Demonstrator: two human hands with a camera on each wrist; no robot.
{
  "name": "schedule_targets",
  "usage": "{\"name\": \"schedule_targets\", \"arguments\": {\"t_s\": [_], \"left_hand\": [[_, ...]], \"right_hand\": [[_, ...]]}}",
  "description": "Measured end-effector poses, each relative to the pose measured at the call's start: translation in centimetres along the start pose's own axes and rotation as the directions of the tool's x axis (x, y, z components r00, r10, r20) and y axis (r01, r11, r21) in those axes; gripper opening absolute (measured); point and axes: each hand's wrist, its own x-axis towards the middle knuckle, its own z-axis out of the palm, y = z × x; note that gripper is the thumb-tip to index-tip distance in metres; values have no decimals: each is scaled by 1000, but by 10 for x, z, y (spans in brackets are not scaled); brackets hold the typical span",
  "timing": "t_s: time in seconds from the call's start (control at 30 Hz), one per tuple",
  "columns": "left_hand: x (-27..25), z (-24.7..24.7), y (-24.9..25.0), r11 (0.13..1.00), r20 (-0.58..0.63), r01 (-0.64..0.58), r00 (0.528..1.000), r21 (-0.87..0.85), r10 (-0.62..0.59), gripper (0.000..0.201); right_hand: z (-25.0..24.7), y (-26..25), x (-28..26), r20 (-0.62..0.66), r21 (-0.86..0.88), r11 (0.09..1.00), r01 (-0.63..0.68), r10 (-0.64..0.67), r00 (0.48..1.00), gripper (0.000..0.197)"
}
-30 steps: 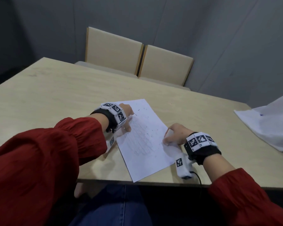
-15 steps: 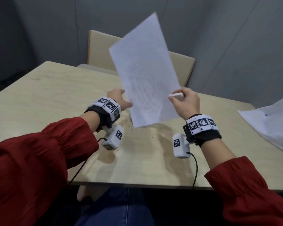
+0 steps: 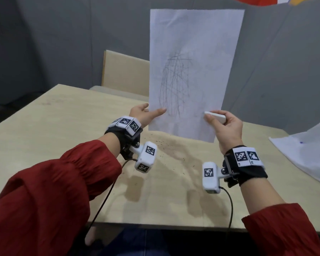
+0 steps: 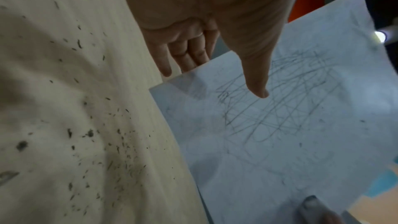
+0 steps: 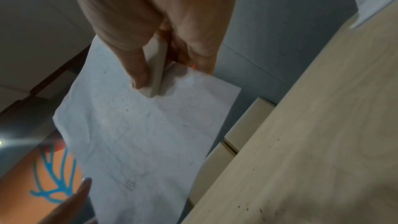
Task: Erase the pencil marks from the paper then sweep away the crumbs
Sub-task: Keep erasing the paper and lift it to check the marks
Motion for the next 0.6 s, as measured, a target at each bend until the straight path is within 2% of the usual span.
{"name": "schedule_targets", "arguments": {"t_s": [0.03, 0.13, 0.2, 0.3, 0.4, 0.5, 0.6], "left_hand": [[-2, 1, 2, 999, 7, -26, 1000, -27, 27, 103], [-12, 4, 8, 991, -18, -110, 994, -70, 109, 37], [-16, 3, 8, 990, -68, -118, 991, -79, 112, 15], [-19, 0, 8, 985, -100, -119, 989, -127, 106, 8], [-28, -3, 9, 982, -80, -144, 988, -125, 134, 7], [-34, -8, 10, 977, -46, -178, 984, -119, 174, 13], [-38, -14, 9, 976, -48, -196, 980, -99, 192, 10]], "right_hand": [[0, 0, -2, -4, 17, 1000, -13, 13, 1000, 15], [0, 1, -5, -2, 25, 999, -46, 46, 999, 16], [0, 0, -8, 22, 37, 997, -70, 69, 997, 15], [-1, 1, -15, 68, 16, 994, -109, 108, 992, 15], [-3, 1, -22, 106, -19, 990, -140, 141, 984, 15], [-5, -1, -29, 118, -51, 990, -134, 139, 983, 15], [-6, -5, -33, 107, -29, 988, -154, 156, 982, 15]]}}
